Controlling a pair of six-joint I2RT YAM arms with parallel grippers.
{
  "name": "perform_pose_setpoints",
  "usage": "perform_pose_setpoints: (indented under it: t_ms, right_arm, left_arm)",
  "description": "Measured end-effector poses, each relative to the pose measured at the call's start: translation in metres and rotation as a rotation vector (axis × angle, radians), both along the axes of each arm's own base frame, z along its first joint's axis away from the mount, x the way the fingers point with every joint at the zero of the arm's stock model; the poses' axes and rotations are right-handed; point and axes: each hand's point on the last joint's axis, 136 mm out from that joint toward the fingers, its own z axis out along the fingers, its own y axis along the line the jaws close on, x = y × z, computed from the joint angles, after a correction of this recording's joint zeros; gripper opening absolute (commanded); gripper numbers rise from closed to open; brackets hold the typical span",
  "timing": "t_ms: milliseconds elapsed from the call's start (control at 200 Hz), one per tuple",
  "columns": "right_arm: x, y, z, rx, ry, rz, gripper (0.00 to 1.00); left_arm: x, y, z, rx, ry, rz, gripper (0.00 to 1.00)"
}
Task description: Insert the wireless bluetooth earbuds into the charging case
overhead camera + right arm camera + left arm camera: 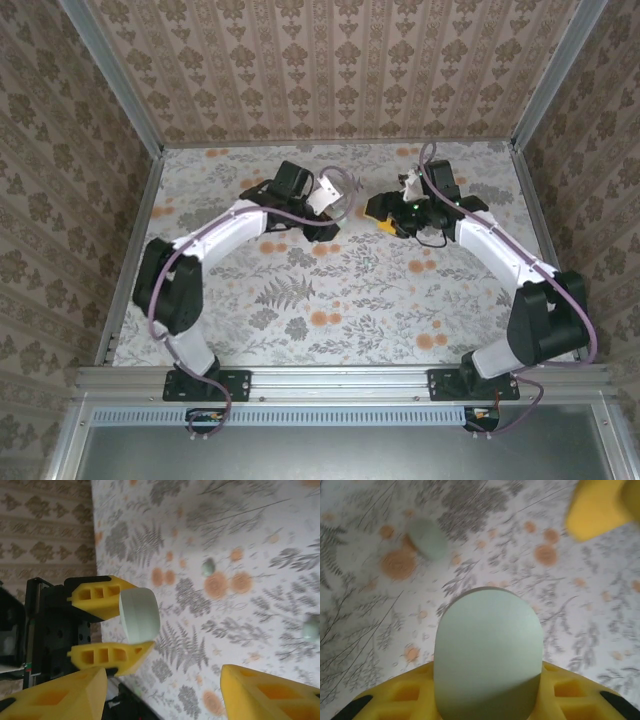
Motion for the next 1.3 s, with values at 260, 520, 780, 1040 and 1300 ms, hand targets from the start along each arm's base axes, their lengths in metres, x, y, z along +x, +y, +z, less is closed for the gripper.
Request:
perform_pose_setpoints:
  t_ms: [260,520,780,1040,1300]
  right_arm:
    - [-0.026,0.027,0.019,0.018,-0.03,0.09,0.64]
    - [-0.039,0.032,0.033,0.029,-0.059,0.117,0.58]
    - [-0.048,0.038,0.036,0.035,-0.037,0.147,0.32]
    - [-0.053,0.041,0.047,0.085,-0.033,0.145,0.14]
    - [-0.053,0.043,0.071,0.202,-0.027,0.084,0.15]
  left_arm:
    - [-0.039,-0.007,0.028,-0.102,-0.016,-0.078,0.27]
    - [-0.059,-0.012,0.053,-0.149,-0.053,-0.118,0.27]
    - [-0.071,-0.01,0.055,-0.16,-0.048,-0.123,0.28]
    - [-0.076,-0.008,0.064,-0.188,-0.064,-0.12,0.59]
    - [-0.083,0.014,0.084,-0.33,-0.157,-0.056,0.79]
